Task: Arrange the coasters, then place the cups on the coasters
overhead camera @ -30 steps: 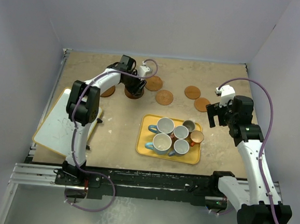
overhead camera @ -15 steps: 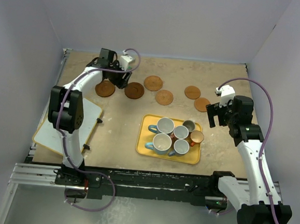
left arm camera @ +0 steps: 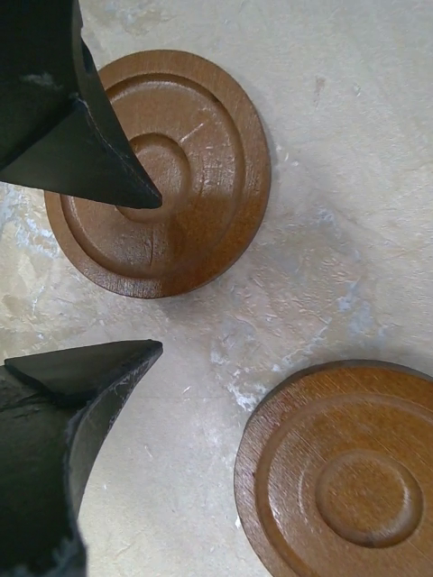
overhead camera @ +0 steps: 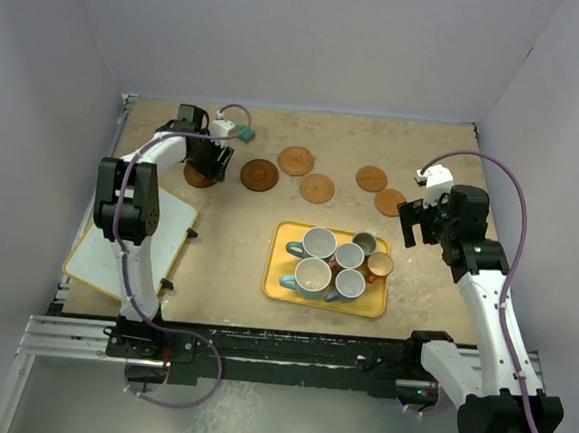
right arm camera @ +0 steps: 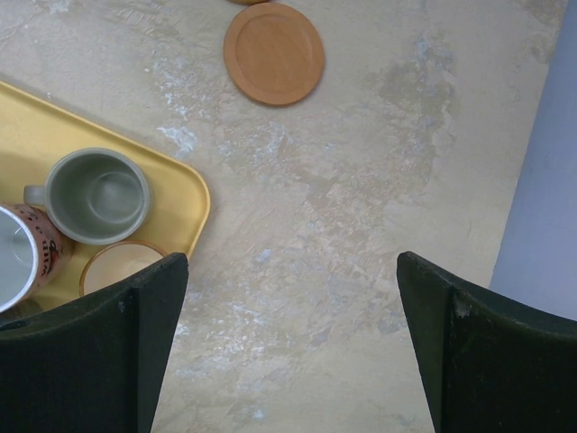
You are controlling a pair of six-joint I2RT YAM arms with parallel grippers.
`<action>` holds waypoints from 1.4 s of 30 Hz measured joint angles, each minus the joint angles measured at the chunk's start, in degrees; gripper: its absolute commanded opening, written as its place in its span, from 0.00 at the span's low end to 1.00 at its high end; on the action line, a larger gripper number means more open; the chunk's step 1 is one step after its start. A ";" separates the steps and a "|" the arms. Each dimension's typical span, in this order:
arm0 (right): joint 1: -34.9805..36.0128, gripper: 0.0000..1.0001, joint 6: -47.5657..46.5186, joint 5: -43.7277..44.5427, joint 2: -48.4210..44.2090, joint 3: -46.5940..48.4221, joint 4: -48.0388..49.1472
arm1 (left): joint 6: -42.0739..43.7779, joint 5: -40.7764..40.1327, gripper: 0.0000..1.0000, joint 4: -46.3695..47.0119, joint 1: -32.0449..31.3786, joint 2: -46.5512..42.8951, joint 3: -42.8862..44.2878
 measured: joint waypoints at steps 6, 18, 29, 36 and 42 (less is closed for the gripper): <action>0.00 1.00 -0.17 -0.02 0.00 0.00 0.00 | 0.02 0.02 0.58 -0.68 0.17 0.85 0.00; 0.00 1.00 -0.37 -0.02 0.00 0.00 -0.04 | 0.94 0.00 0.52 0.02 0.33 1.97 0.00; 0.00 1.00 -0.39 -0.02 0.00 0.00 -0.13 | 0.83 1.29 0.45 2.08 0.17 1.68 -1.27; 0.00 1.00 -0.48 -0.02 -0.02 0.00 -0.15 | 0.61 1.99 0.43 3.37 -2.29 1.81 -1.33; 0.00 1.00 -0.52 -0.02 -0.02 0.00 -0.15 | -0.11 2.38 0.43 3.82 -5.40 1.88 -1.33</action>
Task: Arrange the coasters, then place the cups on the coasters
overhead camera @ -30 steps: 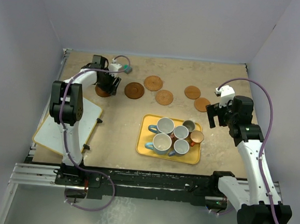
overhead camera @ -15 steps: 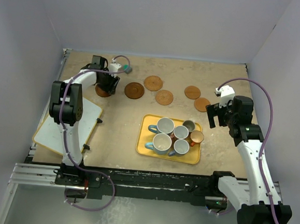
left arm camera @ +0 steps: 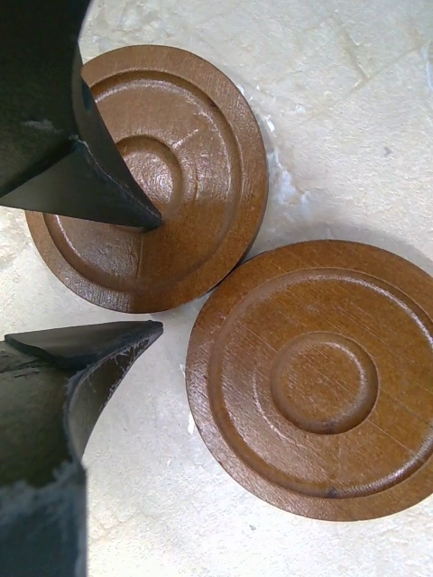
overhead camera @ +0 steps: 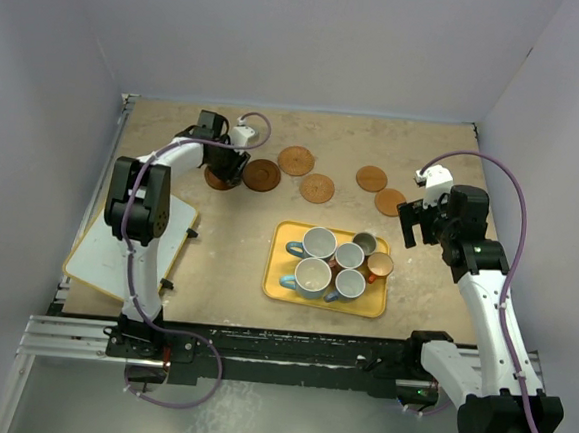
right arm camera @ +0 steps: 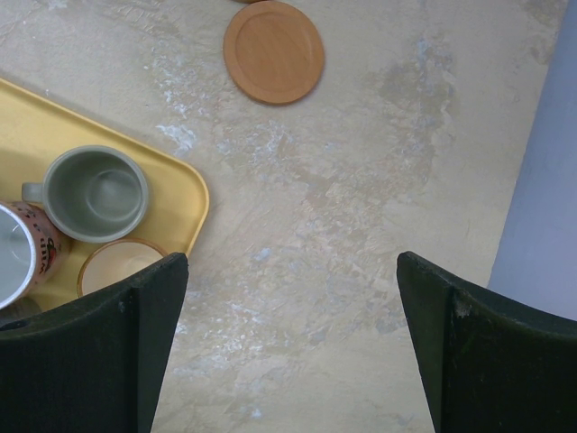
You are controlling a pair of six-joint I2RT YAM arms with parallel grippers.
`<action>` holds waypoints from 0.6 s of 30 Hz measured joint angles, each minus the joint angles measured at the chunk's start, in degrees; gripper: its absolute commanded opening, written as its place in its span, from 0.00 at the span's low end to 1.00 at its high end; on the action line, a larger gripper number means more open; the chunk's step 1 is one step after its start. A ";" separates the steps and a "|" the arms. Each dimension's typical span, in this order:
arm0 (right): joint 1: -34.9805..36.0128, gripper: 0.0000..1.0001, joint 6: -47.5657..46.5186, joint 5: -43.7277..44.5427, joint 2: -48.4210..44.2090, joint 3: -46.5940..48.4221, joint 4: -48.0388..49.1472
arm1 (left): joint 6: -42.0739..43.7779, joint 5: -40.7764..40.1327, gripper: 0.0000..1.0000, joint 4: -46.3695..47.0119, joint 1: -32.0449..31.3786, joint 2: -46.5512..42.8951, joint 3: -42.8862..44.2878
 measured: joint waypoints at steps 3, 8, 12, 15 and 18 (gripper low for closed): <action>0.00 1.00 0.00 -0.02 0.00 0.00 -0.02 | -0.13 0.00 0.44 0.13 -0.42 0.00 0.00; 0.00 1.00 -0.02 -0.02 0.02 0.00 -0.02 | -0.15 0.15 0.48 0.07 -0.46 0.02 0.07; 0.00 1.00 -0.02 -0.04 0.02 0.00 -0.02 | -0.13 0.33 0.52 -0.15 -0.48 0.00 0.20; 0.00 1.00 -0.02 -0.07 0.04 0.00 -0.04 | -0.15 0.57 0.54 -0.35 -0.52 -0.11 0.28; 0.00 1.00 -0.02 -0.04 0.17 0.00 -0.04 | -0.17 1.11 0.55 -0.37 -0.74 -0.66 0.28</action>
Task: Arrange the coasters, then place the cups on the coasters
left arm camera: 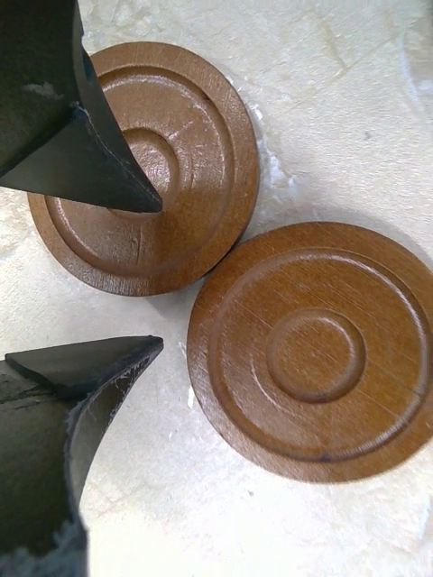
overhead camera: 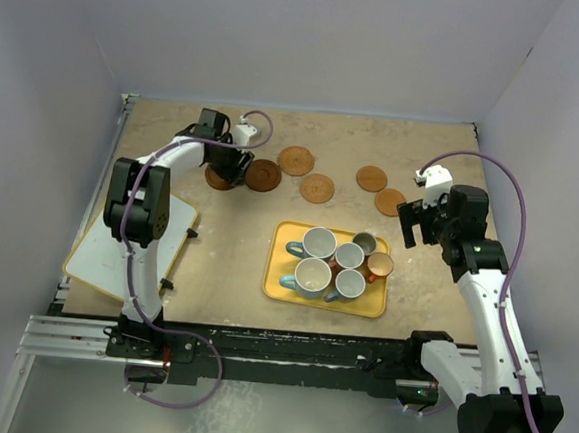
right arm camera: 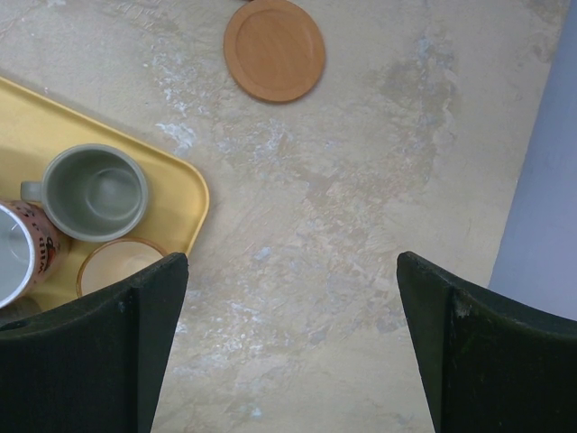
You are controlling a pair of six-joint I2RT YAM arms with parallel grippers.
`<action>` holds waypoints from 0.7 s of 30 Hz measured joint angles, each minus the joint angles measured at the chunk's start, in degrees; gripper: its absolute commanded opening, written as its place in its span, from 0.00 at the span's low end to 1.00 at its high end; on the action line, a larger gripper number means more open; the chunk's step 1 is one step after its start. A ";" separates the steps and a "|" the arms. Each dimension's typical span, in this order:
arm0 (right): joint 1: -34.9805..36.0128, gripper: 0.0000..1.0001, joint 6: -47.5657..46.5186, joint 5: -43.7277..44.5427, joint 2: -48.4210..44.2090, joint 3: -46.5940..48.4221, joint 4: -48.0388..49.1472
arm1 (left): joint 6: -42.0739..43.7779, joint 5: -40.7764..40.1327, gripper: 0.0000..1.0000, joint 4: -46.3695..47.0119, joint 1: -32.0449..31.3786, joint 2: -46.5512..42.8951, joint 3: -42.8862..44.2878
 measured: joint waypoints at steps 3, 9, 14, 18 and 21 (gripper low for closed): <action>0.00 1.00 0.00 0.09 0.04 0.00 -0.02 | 0.00 0.31 0.57 0.02 -0.90 -1.31 0.66; 0.00 1.00 0.00 0.04 0.04 0.00 -0.02 | 0.11 0.92 0.57 0.79 -5.70 -2.51 5.03; 0.00 1.00 0.00 0.02 0.04 0.00 -0.15 | 0.04 1.68 0.58 0.57 -10.21 -1.88 9.22; 0.00 1.00 0.00 0.02 0.04 0.00 -0.17 | -0.09 2.05 0.55 1.14 -13.27 1.14 13.79; 0.00 1.00 0.00 0.02 0.04 0.00 -0.17 | -0.46 2.71 0.54 0.87 -15.30 4.15 16.00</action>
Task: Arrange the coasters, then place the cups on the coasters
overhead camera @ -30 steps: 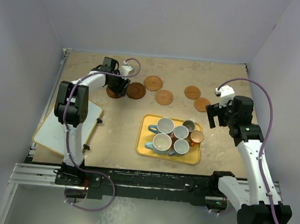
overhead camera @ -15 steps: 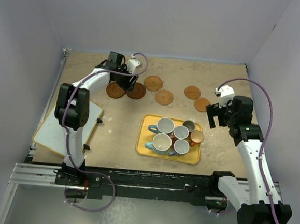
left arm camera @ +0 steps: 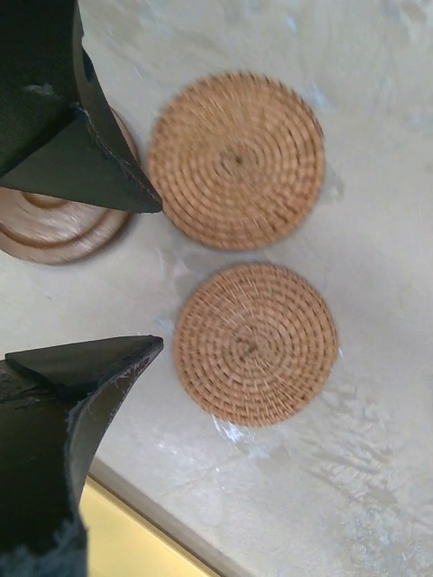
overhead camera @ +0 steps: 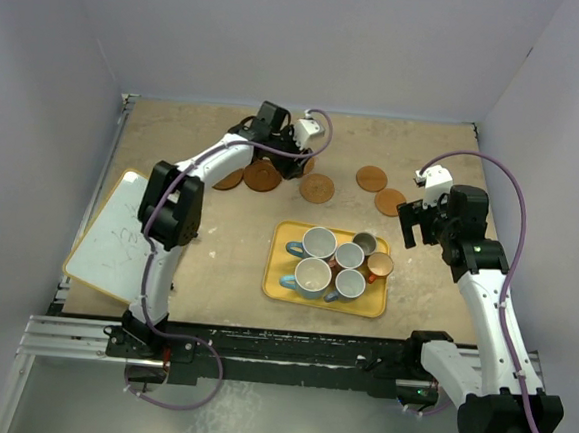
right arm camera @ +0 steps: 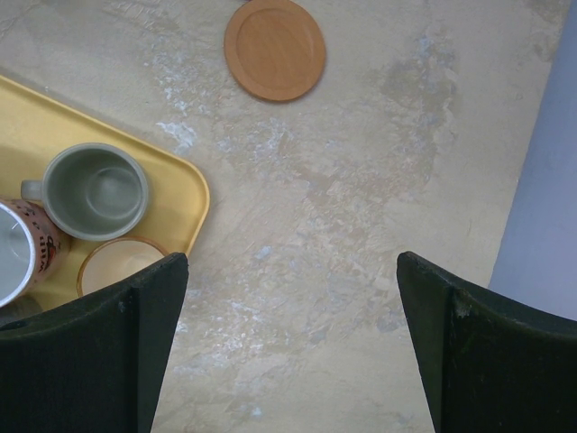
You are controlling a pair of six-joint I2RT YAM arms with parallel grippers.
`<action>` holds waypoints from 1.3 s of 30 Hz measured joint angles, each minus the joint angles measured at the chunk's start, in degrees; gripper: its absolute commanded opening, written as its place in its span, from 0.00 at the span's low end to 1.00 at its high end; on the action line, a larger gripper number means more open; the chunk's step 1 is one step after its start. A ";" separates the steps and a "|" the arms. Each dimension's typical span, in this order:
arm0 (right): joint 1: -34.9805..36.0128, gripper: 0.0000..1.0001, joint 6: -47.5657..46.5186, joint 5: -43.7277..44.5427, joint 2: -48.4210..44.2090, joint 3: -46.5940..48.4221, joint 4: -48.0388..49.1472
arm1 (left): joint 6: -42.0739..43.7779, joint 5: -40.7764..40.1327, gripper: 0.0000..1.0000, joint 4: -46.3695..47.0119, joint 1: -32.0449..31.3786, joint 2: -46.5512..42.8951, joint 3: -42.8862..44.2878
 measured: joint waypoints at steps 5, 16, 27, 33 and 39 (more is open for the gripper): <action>0.00 1.00 0.00 0.00 0.00 0.00 0.00 | -0.96 0.63 0.52 -0.92 -3.52 5.55 2.84; -0.04 1.00 -0.04 0.04 -0.22 0.00 0.00 | -4.24 1.46 0.49 -1.25 -7.52 12.26 7.67; -0.04 1.00 -0.42 0.15 -1.36 -0.02 0.00 | -5.97 3.54 0.49 -2.60 -9.38 21.11 21.81; -0.04 1.00 -0.48 0.28 -1.88 -0.09 0.02 | -6.23 2.89 0.52 -3.39 -11.74 24.74 27.96; -0.04 1.00 -0.66 0.31 -1.99 -0.68 -0.02 | -9.31 0.31 0.58 -3.56 -13.16 26.56 31.47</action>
